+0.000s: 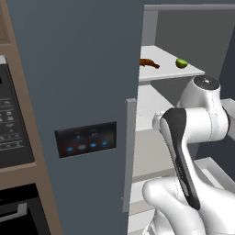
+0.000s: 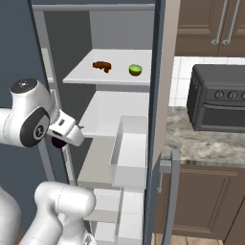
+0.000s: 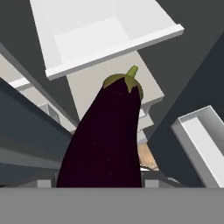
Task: Open the fridge, remove the kiwi, eggplant, and chicken drumstick, and place them on any counter.
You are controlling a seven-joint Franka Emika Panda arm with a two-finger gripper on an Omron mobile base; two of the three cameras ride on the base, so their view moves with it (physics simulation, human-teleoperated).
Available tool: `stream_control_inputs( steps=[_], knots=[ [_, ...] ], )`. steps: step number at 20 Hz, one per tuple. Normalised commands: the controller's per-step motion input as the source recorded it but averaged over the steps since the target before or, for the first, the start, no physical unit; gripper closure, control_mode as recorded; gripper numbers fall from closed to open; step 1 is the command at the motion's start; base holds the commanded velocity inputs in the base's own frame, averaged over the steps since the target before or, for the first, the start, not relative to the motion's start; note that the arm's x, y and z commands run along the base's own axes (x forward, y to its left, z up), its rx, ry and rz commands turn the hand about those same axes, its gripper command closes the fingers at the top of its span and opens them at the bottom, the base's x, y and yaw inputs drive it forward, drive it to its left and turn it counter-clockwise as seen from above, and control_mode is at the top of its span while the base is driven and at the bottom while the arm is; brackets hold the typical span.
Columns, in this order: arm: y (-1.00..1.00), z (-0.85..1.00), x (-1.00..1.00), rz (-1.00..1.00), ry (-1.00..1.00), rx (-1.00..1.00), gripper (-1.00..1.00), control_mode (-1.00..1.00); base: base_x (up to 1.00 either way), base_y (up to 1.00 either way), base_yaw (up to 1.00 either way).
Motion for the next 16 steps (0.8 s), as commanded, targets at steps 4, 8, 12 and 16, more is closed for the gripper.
stream_control_inputs(
  steps=[4, 8, 12, 16],
  knots=[
    [0.00, 0.11, -0.22, 0.00, 0.00, 0.00, 1.00, -1.00, 0.00, 0.00, 0.00],
    [0.00, 0.16, -0.34, 0.00, 0.00, 0.00, 1.00, -1.00, 0.00, 0.00, 0.00],
    [0.00, 0.05, -0.12, 0.06, 0.00, 0.00, 1.00, -1.00, 0.00, 0.00, 0.00],
    [0.00, 0.00, -0.19, 0.13, 0.00, 0.00, 1.00, -1.00, 0.00, 0.00, 0.00]
  ],
)
